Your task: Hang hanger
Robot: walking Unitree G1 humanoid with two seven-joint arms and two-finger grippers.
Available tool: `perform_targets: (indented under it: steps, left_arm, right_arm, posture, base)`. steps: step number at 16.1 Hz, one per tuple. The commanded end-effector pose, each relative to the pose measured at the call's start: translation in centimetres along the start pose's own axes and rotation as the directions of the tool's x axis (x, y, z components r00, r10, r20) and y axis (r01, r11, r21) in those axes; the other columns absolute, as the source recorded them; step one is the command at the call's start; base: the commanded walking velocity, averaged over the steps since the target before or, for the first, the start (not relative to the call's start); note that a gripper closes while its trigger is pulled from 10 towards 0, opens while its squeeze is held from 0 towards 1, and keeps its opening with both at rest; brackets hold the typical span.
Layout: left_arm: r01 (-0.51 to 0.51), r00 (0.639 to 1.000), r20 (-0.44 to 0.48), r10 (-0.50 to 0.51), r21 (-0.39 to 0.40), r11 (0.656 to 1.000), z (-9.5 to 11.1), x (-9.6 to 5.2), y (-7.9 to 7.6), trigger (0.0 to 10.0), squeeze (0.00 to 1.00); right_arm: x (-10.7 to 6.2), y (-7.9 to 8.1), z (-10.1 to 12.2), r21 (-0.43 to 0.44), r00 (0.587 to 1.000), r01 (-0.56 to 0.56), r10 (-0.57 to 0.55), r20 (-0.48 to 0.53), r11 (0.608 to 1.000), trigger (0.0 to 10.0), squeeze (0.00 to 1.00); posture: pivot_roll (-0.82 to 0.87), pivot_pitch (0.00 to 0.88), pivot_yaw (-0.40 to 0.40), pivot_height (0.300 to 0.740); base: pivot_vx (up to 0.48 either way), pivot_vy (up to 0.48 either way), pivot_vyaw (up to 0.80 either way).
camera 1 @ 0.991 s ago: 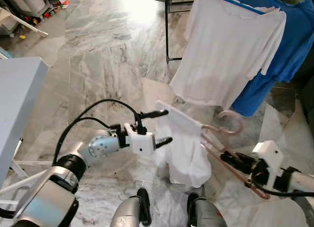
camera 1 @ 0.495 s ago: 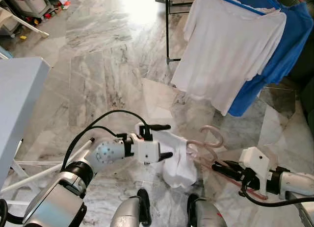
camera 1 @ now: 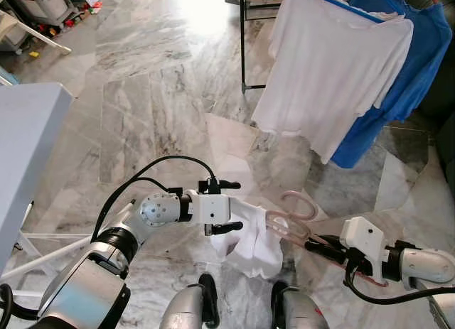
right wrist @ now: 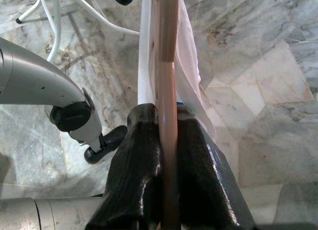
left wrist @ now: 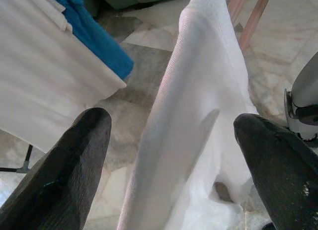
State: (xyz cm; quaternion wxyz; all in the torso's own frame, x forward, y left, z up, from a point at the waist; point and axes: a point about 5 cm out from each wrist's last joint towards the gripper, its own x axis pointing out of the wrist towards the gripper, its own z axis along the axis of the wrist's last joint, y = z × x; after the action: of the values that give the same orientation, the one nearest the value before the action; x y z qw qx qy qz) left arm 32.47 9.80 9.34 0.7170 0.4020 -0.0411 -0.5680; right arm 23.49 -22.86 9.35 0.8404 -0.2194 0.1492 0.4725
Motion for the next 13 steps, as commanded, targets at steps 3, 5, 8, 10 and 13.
perform_targets:
  steps: [3, 5, 8, 10, 13]
  left_arm:
    - [0.028, 0.999, -0.031, -0.029, -0.019, 0.999, -0.70, -0.40, -0.64, 10.0, 0.00]
    - [0.028, 0.999, -0.031, -0.029, -0.019, 0.999, -0.70, -0.40, -0.64, 10.0, 0.00]
    - [0.028, 0.999, -0.031, -0.029, -0.019, 0.999, -0.70, -0.40, -0.64, 10.0, 0.00]
    - [0.028, 0.999, -0.031, -0.029, -0.019, 0.999, -0.70, -0.40, -0.64, 10.0, 0.00]
    - [0.028, 0.999, -0.031, -0.029, -0.019, 0.999, -0.70, -0.40, -0.64, 10.0, 0.00]
  right_arm:
    - [0.20, 0.45, 0.20, -0.017, 0.999, -0.041, 0.041, 0.015, 0.999, 10.0, 0.00]
    - [0.20, 0.45, 0.20, -0.017, 0.999, -0.041, 0.041, 0.015, 0.999, 10.0, 0.00]
    - [0.20, 0.45, 0.20, -0.017, 0.999, -0.041, 0.041, 0.015, 0.999, 10.0, 0.00]
    - [0.20, 0.45, 0.20, -0.017, 0.999, -0.041, 0.041, 0.015, 0.999, 10.0, 0.00]
    - [0.20, 0.45, 0.20, -0.017, 0.999, -0.041, 0.041, 0.015, 0.999, 10.0, 0.00]
  posture:
    - [-0.15, 0.242, 0.122, 0.740]
    - [-0.15, 0.242, 0.122, 0.740]
    - [-0.15, 0.242, 0.122, 0.740]
    - [-0.15, 0.242, 0.122, 0.740]
    - [-0.15, 0.242, 0.122, 0.740]
  base:
    - [0.000, 0.000, 0.00]
    - [0.000, 0.000, 0.00]
    - [0.000, 0.000, 0.00]
    - [0.000, 0.000, 0.00]
    - [0.000, 0.000, 0.00]
